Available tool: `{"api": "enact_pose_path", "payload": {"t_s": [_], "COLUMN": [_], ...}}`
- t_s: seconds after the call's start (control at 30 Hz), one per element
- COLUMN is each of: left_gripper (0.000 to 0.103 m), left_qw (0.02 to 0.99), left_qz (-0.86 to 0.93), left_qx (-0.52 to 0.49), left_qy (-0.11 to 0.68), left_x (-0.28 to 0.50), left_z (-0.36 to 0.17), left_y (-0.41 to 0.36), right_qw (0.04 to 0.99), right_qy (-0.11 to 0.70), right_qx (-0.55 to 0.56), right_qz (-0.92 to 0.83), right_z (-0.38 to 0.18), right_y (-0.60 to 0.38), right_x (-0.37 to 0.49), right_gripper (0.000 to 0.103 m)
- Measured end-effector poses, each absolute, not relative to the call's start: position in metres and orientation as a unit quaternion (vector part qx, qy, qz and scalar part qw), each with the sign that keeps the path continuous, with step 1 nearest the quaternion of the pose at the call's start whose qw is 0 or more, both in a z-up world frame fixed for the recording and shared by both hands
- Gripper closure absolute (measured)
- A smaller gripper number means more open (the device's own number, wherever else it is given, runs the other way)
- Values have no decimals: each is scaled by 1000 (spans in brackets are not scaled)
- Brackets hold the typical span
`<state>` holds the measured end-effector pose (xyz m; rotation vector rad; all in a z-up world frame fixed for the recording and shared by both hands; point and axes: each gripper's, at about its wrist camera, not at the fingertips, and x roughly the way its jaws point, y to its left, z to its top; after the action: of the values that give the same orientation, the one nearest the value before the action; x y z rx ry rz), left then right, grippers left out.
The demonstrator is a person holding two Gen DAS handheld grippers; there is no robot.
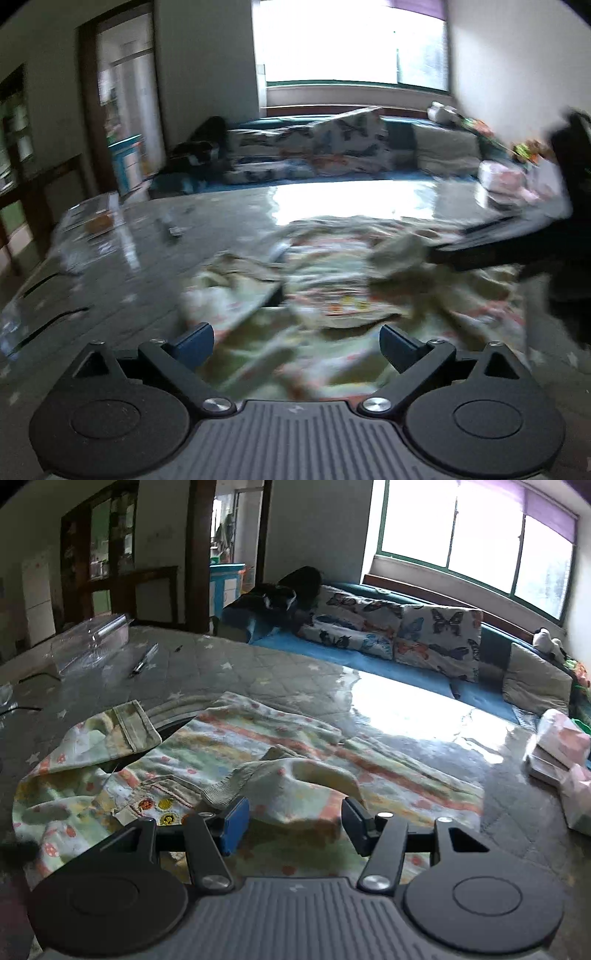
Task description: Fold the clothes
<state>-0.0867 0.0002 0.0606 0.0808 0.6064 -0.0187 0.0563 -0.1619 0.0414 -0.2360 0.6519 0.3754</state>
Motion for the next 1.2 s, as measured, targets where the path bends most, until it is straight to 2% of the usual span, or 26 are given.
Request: {"api": "enact_pose_path", "payload": {"t_s": [0.2, 0.27, 0.33, 0.43, 0.93, 1.13, 1.2], "left_gripper": [6, 6, 7, 8, 8, 8, 8], "left_qw": [947, 946, 944, 943, 945, 943, 943], "left_qz": [-46, -50, -54, -56, -63, -66, -67], "left_qx": [53, 57, 59, 59, 76, 87, 92], "left_qy": [313, 316, 319, 322, 312, 313, 314], "left_x": [-70, -69, -69, -69, -65, -60, -60], "left_z": [44, 40, 36, 34, 38, 34, 32], "left_y": [-27, -30, -31, -32, -47, -59, -62], "right_qw": [918, 913, 908, 910, 964, 960, 954], "right_qy": [322, 332, 346, 347, 241, 258, 272], "right_qx": [-123, -126, -124, -116, -30, -30, -34], "right_qz": [197, 200, 202, 195, 108, 100, 121], "right_z": [35, 30, 24, 21, 104, 101, 94], "right_y": [-150, -147, -146, -150, -258, -280, -273], "right_x": [70, 76, 81, 81, 4, -14, -12], "right_gripper": [55, 65, 88, 99, 101, 101, 97]}}
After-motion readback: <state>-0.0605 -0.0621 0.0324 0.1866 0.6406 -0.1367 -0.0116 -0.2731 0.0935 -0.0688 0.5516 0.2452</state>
